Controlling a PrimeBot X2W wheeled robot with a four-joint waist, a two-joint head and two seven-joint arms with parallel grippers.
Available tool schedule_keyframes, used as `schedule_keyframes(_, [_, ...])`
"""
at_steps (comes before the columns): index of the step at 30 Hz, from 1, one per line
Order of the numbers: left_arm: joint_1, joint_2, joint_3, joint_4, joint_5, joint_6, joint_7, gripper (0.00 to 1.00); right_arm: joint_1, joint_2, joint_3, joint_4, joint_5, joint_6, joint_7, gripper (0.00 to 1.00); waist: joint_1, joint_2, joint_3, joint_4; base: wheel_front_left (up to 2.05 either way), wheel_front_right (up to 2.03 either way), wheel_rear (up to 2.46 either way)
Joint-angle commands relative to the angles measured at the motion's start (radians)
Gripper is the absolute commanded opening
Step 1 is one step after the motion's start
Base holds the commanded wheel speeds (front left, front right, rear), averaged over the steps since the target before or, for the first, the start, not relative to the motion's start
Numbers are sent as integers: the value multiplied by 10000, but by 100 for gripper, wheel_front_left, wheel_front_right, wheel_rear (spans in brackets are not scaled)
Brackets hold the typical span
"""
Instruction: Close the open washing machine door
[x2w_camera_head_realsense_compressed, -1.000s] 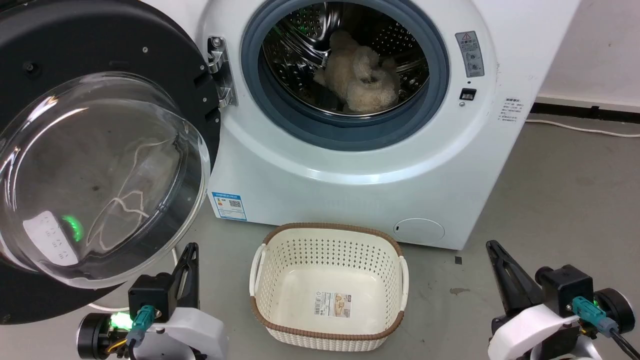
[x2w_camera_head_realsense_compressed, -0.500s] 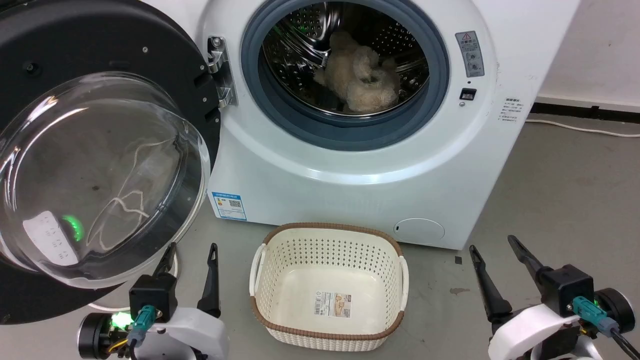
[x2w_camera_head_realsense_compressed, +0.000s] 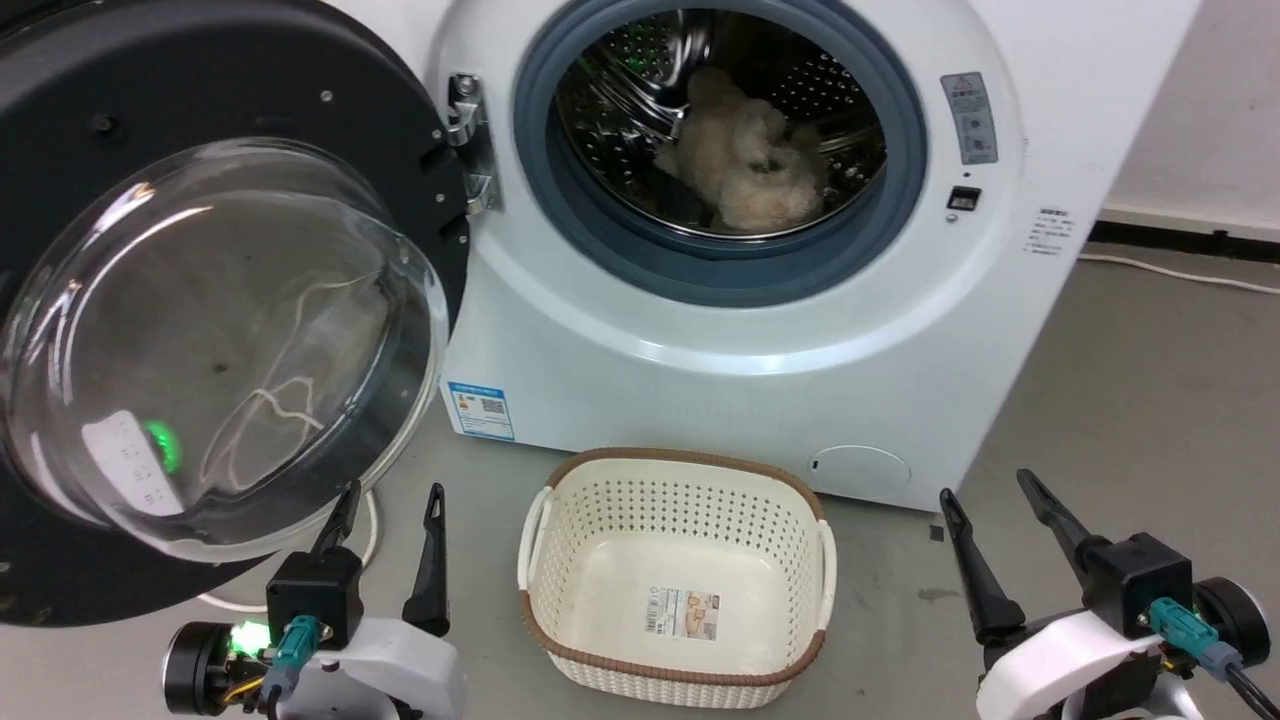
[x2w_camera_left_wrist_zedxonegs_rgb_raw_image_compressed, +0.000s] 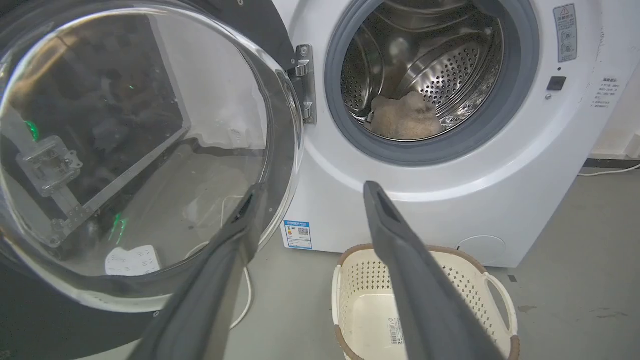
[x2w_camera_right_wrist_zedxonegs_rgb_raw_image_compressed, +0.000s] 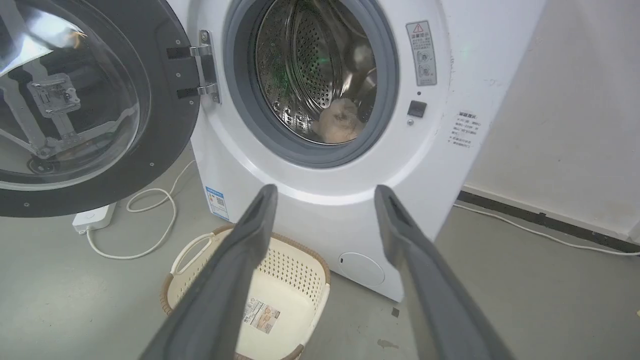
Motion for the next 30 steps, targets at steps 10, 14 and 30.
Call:
schedule_keyframes(10, [138,202,-168,-63,28,107,-305,100,268,-29,236,103,77,2,-299,100,0,0,-135,723,0,0,0])
schedule_keyframes(14, [215,237,-181,-149,23,200,-388,100,187,-83,421,169,104,2,-382,100,0,0,-90,935,0,0,0])
schedule_keyframes(30, [592,325,-278,-525,1,610,-722,100,-260,-255,1287,683,339,3,-716,100,0,0,43,1697,0,0,0])
